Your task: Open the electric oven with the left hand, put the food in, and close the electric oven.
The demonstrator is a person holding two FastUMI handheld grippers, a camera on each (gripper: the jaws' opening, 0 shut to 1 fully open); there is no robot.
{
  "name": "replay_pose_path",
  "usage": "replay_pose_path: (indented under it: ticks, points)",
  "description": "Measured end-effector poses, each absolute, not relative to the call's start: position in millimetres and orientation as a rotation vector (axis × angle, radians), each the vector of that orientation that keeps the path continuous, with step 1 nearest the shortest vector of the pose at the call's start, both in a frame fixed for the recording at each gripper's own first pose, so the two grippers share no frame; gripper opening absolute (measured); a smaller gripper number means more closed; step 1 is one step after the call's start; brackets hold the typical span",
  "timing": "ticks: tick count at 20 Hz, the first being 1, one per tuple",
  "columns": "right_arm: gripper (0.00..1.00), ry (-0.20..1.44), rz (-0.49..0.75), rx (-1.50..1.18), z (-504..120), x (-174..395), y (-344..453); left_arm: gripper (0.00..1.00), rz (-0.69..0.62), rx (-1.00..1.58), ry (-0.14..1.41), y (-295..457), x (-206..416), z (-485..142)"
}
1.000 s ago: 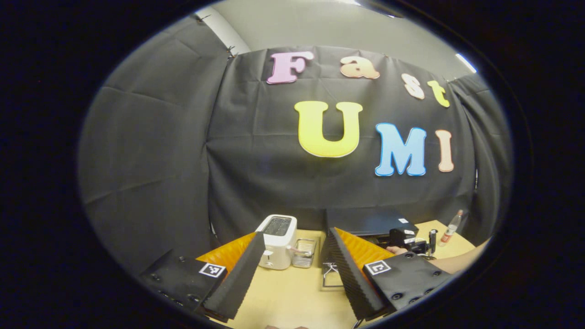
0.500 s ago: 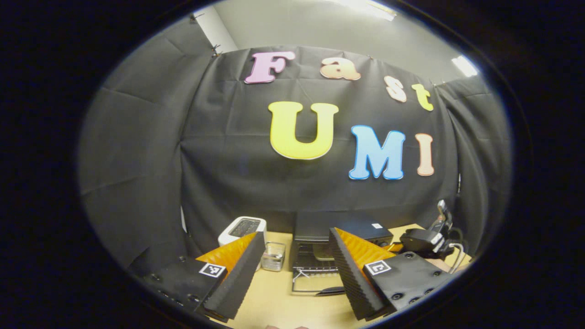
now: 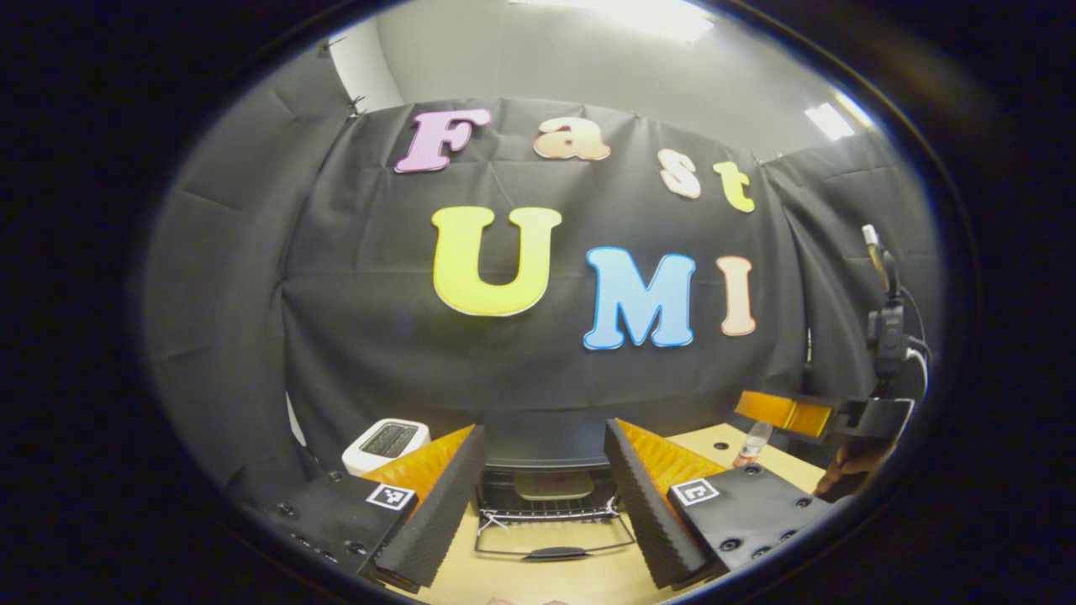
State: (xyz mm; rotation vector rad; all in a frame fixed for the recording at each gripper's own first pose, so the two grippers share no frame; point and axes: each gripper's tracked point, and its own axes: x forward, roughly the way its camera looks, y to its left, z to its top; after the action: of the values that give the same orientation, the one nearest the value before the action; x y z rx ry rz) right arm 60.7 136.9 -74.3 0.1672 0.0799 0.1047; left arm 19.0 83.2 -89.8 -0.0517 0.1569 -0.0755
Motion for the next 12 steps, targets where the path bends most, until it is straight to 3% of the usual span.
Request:
replay_pose_path:
  ticks: [1,4,5,6,12]
  points:
    - [0.16,0.065,0.105,0.138,-64,57,131,0.97,-0.077,-0.048,0.147,76,20,-85]
    - [0.83,0.028,0.102,0.102,-44,42,110,0.99,-0.069,-0.044,0.145,59,23,-82]
    - [0.75,0.015,0.094,0.095,-40,40,102,0.99,-0.069,-0.043,0.148,55,25,-83]
    - [0.83,0.002,0.092,0.084,-37,35,96,0.99,-0.07,-0.042,0.154,50,27,-86]
    - [0.84,-0.034,0.101,0.052,-24,35,71,0.99,-0.07,-0.023,0.232,33,35,-110]
